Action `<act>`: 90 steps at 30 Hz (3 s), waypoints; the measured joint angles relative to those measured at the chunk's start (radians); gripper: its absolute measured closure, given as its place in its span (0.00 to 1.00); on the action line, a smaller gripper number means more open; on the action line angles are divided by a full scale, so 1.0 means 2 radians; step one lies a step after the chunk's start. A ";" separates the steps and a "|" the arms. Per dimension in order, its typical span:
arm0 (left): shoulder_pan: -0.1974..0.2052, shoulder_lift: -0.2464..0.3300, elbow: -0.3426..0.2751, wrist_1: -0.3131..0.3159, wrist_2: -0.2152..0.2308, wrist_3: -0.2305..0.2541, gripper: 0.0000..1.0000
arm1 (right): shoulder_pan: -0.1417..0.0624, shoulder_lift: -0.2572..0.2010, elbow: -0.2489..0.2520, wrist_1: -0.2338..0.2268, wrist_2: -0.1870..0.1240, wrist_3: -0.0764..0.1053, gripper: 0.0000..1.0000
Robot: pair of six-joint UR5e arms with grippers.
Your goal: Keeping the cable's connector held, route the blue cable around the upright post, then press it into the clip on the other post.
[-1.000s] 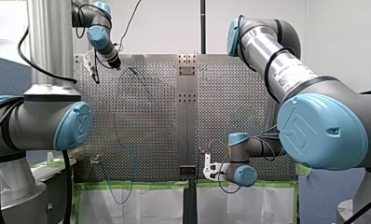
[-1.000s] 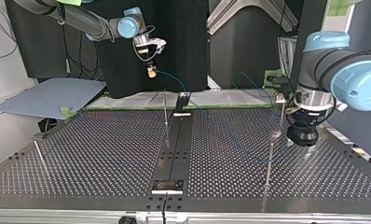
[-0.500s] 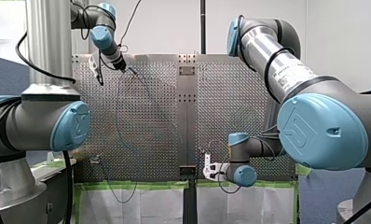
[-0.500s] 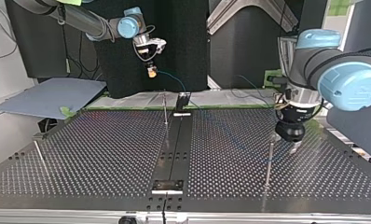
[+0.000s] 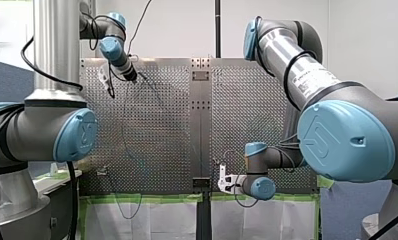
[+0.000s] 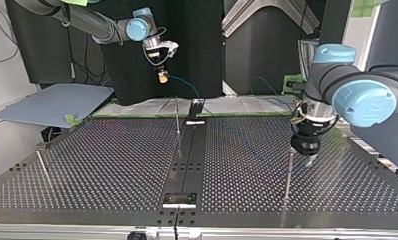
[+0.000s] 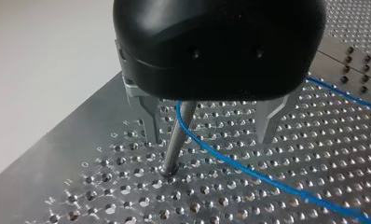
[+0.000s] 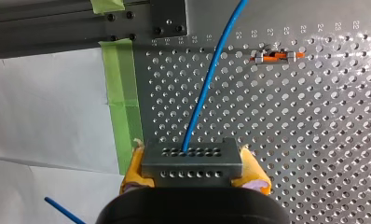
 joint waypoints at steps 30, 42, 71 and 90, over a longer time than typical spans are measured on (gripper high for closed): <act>0.066 -0.012 0.000 0.110 0.055 -0.052 0.00 | 0.000 0.000 0.000 0.013 0.001 -0.009 1.00; 0.060 -0.012 0.001 0.152 0.071 -0.087 0.00 | 0.000 0.000 0.000 0.013 0.002 -0.009 1.00; 0.051 -0.051 0.038 0.175 0.054 -0.098 0.00 | 0.000 0.000 0.000 0.011 0.002 -0.009 1.00; 0.044 -0.077 0.038 0.162 0.020 -0.058 0.00 | 0.000 0.000 0.000 0.014 0.001 -0.010 1.00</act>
